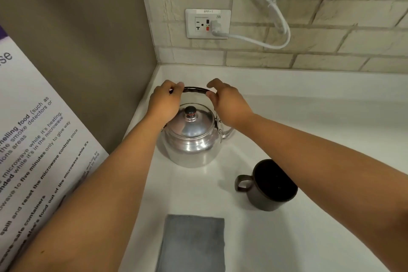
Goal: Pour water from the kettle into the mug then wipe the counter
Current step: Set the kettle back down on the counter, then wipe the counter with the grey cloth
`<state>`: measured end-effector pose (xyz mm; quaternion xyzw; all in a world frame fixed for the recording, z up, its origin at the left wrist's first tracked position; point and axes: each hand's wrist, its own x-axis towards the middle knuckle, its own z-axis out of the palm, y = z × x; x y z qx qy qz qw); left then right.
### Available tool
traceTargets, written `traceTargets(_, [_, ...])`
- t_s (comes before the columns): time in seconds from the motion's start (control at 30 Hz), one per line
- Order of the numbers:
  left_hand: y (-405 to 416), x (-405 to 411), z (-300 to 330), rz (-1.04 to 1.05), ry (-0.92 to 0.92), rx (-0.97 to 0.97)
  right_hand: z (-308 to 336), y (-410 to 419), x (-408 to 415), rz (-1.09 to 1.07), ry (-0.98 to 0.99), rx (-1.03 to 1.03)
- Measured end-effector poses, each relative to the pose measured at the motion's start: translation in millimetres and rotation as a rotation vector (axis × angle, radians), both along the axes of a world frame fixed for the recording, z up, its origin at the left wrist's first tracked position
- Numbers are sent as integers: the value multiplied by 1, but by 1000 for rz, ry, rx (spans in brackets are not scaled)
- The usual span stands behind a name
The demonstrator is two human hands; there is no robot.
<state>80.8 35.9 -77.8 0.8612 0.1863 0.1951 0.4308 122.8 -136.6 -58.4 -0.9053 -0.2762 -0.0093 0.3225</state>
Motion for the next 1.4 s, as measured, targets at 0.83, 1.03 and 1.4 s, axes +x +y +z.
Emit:
traceTargets(0.83, [-86, -150, 19, -12, -120, 291, 37, -124, -112, -21, -163, 205])
traceTargets(1.03, [-143, -274, -63, -195, 212, 425, -40, -232, -212, -356, 22, 82])
traceTargets(1.4, [-123, -189, -95, -373, 421, 642, -92, -241, -216, -115, 242, -476])
